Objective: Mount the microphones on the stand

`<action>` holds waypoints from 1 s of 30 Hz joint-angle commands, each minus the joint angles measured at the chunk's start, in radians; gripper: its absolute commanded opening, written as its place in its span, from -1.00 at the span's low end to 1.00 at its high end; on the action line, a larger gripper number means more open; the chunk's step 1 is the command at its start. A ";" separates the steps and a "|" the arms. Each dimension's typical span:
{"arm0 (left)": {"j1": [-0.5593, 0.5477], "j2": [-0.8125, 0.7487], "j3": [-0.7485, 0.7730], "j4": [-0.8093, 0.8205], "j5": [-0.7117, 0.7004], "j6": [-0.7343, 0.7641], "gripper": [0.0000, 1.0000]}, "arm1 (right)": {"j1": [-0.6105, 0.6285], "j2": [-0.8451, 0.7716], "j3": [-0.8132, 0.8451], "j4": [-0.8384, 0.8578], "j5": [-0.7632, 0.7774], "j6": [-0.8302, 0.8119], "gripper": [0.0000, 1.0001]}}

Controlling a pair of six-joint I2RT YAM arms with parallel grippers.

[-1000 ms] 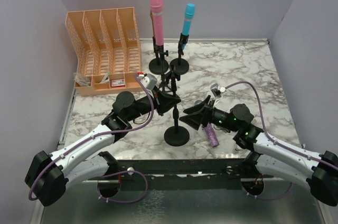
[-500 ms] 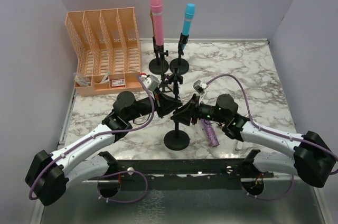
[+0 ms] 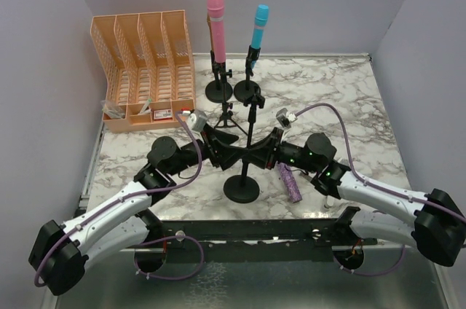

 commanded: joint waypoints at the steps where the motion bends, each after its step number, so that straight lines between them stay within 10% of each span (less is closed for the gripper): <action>1: -0.001 -0.074 -0.100 -0.026 -0.029 -0.024 0.48 | 0.000 -0.073 0.010 0.010 0.144 0.023 -0.99; 10: -0.012 -0.044 -0.141 -0.006 0.141 -0.068 0.56 | 0.000 -0.094 0.050 -0.018 0.114 0.059 -0.99; 30: -0.096 0.151 -0.080 0.142 0.197 -0.059 -0.21 | 0.000 -0.074 0.059 0.095 0.066 0.144 -0.99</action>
